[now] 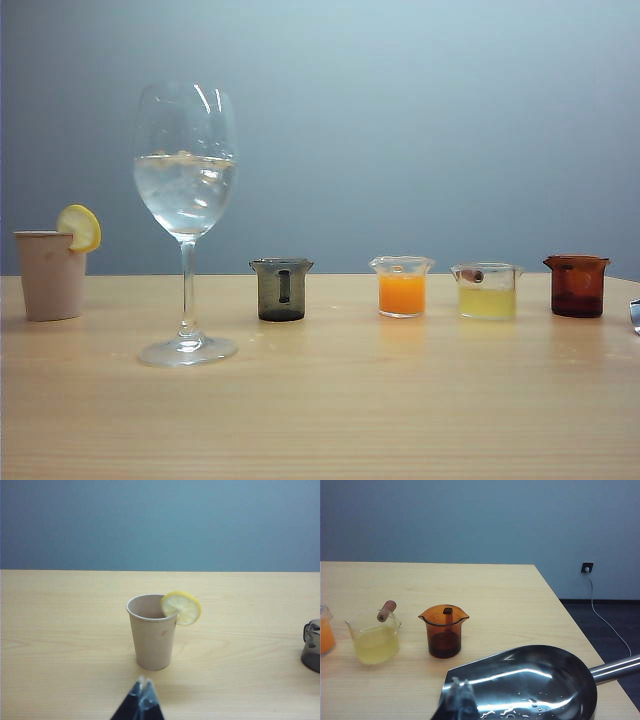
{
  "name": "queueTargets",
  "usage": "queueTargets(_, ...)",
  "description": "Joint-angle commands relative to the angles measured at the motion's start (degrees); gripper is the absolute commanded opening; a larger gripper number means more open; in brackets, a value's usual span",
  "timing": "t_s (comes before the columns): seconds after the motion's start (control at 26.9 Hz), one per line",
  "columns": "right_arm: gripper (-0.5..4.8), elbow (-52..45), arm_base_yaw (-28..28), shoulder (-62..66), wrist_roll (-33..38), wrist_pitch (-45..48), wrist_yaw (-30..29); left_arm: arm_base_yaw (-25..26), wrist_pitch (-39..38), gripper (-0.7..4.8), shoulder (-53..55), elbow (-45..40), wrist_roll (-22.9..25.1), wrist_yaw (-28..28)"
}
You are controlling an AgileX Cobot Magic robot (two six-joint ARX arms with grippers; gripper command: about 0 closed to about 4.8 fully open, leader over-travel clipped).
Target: Pick up the second measuring cup from the left, pour the orange juice inside into the goblet, and finally put the measuring cup back in its original place.
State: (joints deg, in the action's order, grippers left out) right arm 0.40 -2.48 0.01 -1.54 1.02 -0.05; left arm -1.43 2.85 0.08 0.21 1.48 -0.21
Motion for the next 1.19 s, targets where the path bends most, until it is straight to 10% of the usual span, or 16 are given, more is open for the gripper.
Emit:
queueTargets(0.04,-0.01,-0.37,0.02,0.02,0.04,0.96,-0.11,0.04,1.01,-0.06,0.07,0.22,0.09,-0.02)
queueTargets(0.67,-0.01,4.90,0.02,0.04,3.04,0.74,0.37,0.02,1.01,-0.06,0.20,4.59,-3.91,-2.27)
queueTargets(1.19,-0.02,20.57,0.04,10.40,3.04,-2.38,0.46,-0.24,-4.50,-0.06,17.27,26.84,-6.19,-1.09)
